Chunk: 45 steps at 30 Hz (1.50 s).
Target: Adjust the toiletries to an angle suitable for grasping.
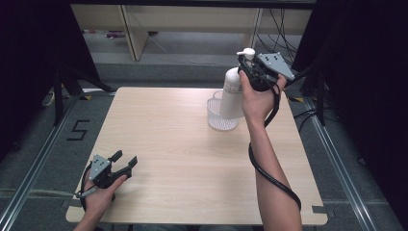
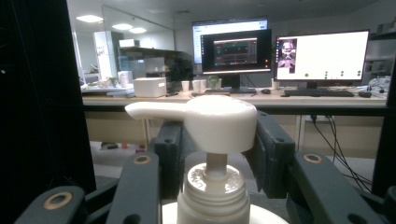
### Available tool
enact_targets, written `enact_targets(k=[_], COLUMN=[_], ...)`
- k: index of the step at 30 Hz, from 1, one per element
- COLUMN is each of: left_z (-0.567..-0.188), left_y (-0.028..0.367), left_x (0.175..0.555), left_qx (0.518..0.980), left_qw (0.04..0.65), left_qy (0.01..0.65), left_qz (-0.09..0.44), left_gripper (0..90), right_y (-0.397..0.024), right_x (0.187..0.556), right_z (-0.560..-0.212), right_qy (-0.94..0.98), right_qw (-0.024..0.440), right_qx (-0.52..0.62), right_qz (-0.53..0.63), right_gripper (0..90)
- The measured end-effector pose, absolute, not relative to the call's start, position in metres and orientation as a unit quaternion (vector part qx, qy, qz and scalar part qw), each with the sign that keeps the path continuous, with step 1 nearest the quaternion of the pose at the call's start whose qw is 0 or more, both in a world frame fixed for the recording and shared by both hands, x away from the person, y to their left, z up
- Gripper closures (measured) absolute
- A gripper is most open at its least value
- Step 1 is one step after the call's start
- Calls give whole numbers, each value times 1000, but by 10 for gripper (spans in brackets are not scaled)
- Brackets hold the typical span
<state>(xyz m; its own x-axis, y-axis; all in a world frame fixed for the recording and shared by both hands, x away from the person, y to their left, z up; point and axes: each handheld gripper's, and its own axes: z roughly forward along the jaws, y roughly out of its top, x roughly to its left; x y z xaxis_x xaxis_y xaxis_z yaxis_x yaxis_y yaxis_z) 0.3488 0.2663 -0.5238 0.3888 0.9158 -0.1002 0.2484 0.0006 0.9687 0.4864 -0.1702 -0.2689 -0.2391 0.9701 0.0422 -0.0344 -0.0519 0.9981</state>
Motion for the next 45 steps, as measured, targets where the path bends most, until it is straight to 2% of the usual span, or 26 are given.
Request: enact_targets(k=[45], left_z=[-524], left_y=[266], left_x=[349], left_qx=[634], left_qw=[543], left_qy=[455], left_qz=[310], left_gripper=[320], right_y=[-152], right_x=[524], right_z=[-270], right_qy=[550], right_qw=[411], right_qx=[456], right_qz=[566], right_gripper=[601])
